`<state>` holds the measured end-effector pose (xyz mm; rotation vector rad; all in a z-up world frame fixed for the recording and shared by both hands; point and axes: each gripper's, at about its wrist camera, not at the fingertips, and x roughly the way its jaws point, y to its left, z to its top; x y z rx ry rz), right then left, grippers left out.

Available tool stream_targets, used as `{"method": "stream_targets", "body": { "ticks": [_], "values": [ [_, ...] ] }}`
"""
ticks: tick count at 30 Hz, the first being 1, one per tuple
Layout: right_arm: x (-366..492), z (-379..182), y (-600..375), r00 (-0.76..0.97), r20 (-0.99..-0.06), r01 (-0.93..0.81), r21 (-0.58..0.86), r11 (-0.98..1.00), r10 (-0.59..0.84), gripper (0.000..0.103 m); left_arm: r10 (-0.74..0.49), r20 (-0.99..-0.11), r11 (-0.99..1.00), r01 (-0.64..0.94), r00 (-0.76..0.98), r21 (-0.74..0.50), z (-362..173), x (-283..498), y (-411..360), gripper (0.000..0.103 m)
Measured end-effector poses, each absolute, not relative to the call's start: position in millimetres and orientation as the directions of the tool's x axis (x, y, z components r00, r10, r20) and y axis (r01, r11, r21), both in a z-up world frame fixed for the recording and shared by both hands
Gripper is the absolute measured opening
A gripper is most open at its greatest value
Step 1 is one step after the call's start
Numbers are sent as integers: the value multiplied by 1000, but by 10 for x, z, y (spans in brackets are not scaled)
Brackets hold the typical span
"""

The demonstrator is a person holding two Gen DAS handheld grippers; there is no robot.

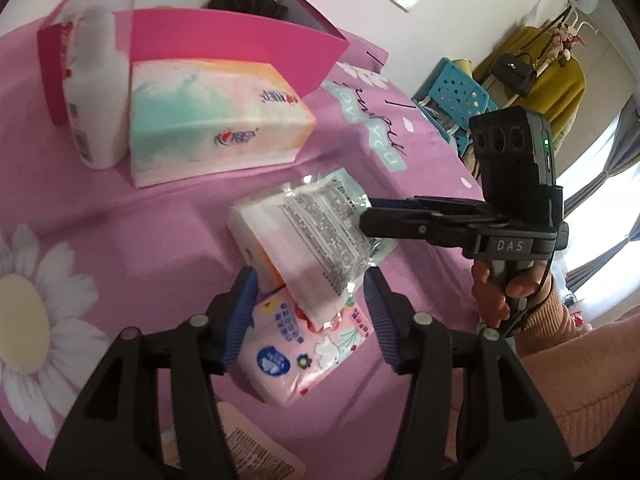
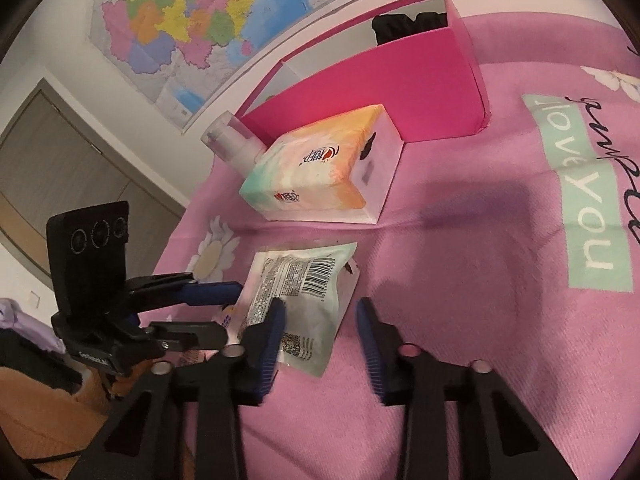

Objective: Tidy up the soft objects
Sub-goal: 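Grasp the clear printed packet with the left tool and lift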

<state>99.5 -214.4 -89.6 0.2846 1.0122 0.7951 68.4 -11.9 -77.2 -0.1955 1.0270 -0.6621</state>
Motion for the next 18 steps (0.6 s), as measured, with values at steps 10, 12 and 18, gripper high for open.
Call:
{"method": "stream_targets", "body": {
  "ticks": [10, 12, 18],
  "values": [
    [941, -803, -2128, 311, -650, -489, 516, 703, 694, 16, -576, -740, 801, 420, 347, -427, -716, 697, -177, 33],
    [935, -777, -2142, 315, -642, -489, 521, 699, 699, 16, -578, -732, 800, 425, 360, -422, -660, 674, -177, 33],
    [918, -575, -2164, 350, -614, -512, 507, 693, 707, 16, -569, -715, 807, 443, 406, -391, -447, 708, -180, 33]
  ]
}}
